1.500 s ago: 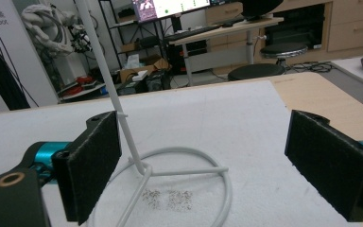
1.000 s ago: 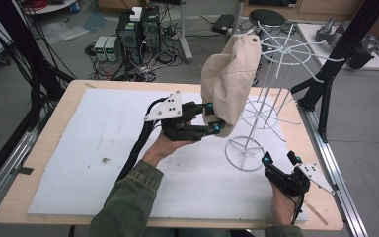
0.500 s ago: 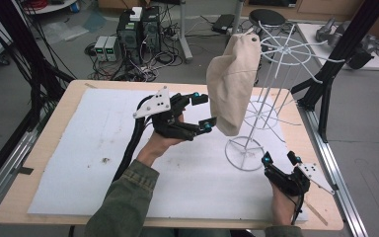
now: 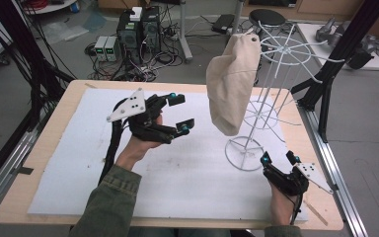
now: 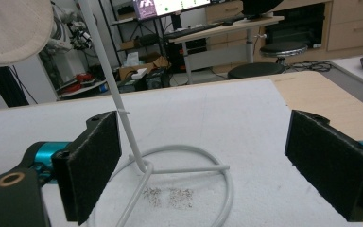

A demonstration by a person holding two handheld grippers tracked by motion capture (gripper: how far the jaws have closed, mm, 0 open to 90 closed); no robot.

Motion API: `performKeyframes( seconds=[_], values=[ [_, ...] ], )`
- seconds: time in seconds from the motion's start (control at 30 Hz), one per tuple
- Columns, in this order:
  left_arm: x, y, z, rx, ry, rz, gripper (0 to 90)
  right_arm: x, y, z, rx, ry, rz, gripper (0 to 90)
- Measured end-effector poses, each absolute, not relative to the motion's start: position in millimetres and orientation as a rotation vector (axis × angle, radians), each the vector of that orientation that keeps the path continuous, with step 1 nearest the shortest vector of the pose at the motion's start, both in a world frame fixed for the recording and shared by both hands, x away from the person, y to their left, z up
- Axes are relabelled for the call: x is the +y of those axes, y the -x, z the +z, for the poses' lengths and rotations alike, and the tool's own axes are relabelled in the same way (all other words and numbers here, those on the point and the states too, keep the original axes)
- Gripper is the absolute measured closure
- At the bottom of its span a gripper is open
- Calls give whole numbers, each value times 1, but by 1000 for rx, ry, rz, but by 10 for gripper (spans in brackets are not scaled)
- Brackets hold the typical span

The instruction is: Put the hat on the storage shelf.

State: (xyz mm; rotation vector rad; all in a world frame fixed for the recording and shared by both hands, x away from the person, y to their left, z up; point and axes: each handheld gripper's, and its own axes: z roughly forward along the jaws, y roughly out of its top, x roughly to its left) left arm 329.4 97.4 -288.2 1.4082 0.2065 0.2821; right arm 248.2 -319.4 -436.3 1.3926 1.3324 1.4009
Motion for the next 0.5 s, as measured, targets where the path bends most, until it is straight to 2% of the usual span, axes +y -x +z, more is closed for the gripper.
performKeyframes(
  seconds=[0.5],
  values=[
    [162,-309,-302,309,-1378,362,213,-317,-248,-436,1338,-1389,1390,104]
  ],
)
